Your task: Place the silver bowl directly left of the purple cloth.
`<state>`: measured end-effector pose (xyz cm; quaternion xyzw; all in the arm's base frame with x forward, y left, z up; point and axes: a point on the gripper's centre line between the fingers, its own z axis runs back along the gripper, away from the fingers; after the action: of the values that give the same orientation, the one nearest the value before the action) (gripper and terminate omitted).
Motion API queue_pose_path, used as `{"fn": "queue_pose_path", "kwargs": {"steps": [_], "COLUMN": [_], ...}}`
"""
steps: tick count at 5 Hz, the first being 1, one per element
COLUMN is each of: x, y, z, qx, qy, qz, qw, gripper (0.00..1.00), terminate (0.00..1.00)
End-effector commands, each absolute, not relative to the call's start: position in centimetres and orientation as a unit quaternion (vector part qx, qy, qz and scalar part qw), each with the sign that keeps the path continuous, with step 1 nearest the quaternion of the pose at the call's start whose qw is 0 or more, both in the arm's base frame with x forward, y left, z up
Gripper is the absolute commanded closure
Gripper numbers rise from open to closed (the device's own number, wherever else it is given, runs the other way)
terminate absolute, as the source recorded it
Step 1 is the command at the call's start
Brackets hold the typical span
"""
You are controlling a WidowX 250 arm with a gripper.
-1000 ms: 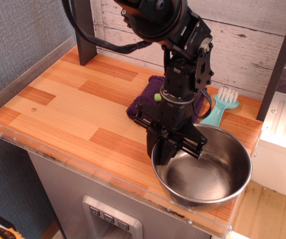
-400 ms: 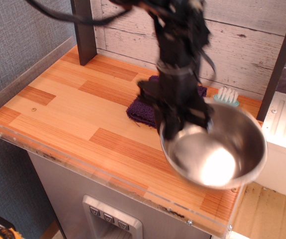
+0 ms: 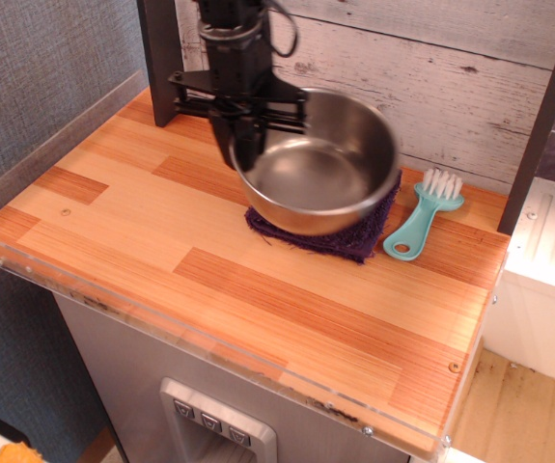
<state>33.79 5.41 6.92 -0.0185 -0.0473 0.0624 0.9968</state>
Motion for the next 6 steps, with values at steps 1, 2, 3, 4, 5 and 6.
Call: {"fn": "queue_pose_path", "kwargs": {"steps": [1,2,3,4,5,6], "x": [37.3,37.3,37.0,36.2,35.7,35.0], "y": [13.7,15.7,15.4,14.5,13.9,13.1], "z": [4.3,3.3,4.0,4.0,3.7,4.5], "qx": [-0.004,-0.023,-0.022,-0.017,-0.005,0.006], "qy": [-0.002,0.008,0.008,0.012,0.014,0.005], "qz": [0.12,0.139,0.134,0.128,0.12,0.116], "qw": [0.993,0.99,0.991,0.992,0.993,0.993], "gripper": [1.0,1.0,1.0,1.0,1.0,1.0], "terminate": [0.0,0.0,0.0,0.0,0.0,0.0]}}
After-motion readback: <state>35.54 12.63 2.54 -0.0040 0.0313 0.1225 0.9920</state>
